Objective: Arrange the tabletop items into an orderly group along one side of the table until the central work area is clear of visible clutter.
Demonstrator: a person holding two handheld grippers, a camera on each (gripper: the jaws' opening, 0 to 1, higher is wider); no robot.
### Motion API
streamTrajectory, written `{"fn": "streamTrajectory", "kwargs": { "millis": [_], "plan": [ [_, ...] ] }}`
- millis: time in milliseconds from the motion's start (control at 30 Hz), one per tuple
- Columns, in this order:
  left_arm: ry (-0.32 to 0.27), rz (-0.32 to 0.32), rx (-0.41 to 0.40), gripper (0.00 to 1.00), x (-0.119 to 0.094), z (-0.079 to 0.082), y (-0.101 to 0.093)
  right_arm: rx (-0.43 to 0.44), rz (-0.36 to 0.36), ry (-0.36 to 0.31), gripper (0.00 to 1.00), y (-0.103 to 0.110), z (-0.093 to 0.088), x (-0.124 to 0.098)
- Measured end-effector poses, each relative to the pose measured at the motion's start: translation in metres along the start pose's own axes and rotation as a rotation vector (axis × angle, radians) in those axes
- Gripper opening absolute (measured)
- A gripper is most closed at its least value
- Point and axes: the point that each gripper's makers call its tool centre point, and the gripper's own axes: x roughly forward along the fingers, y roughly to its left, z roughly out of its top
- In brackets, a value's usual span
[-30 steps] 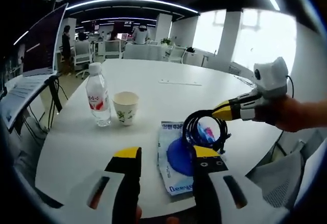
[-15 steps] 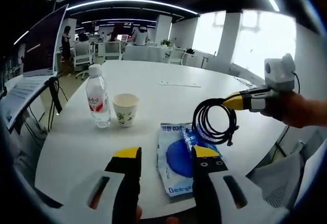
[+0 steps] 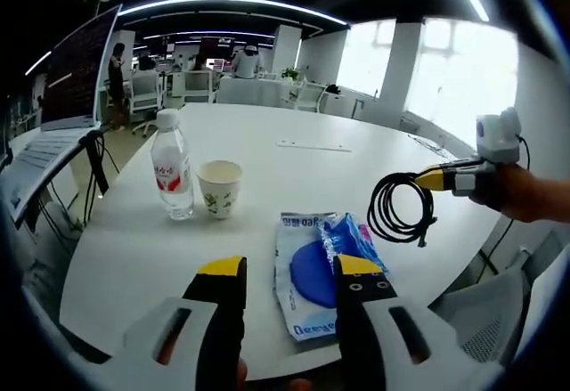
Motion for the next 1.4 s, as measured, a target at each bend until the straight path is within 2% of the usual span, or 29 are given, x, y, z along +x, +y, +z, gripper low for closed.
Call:
{"fn": "streamTrajectory", "kwargs": {
  "millis": [300, 533, 667, 867, 1100, 1400],
  "plan": [
    [0.004, 0.002, 0.0, 0.38, -0.001, -0.001, 0.0, 0.053, -0.045, 0.048, 0.0, -0.019, -0.029, -0.007],
    [0.008, 0.002, 0.003, 0.38, 0.0, -0.001, -0.001, 0.09, -0.058, 0.104, 0.01, -0.029, -0.055, 0.001],
    [0.006, 0.003, 0.007, 0.38, -0.001, 0.001, -0.001, 0.125, -0.072, 0.105, 0.0, -0.038, -0.06, 0.004],
    [0.009, 0.007, 0.011, 0.38, -0.002, 0.0, 0.0, 0.079, -0.072, 0.137, 0.0, -0.043, -0.066, 0.009],
    [0.012, 0.012, 0.008, 0.38, -0.003, -0.001, 0.001, -0.002, -0.064, 0.206, 0.0, -0.046, -0.079, 0.016],
    [0.014, 0.025, 0.0, 0.38, -0.004, -0.002, 0.003, 0.018, -0.077, 0.258, 0.0, -0.06, -0.095, 0.025]
  ]
}}
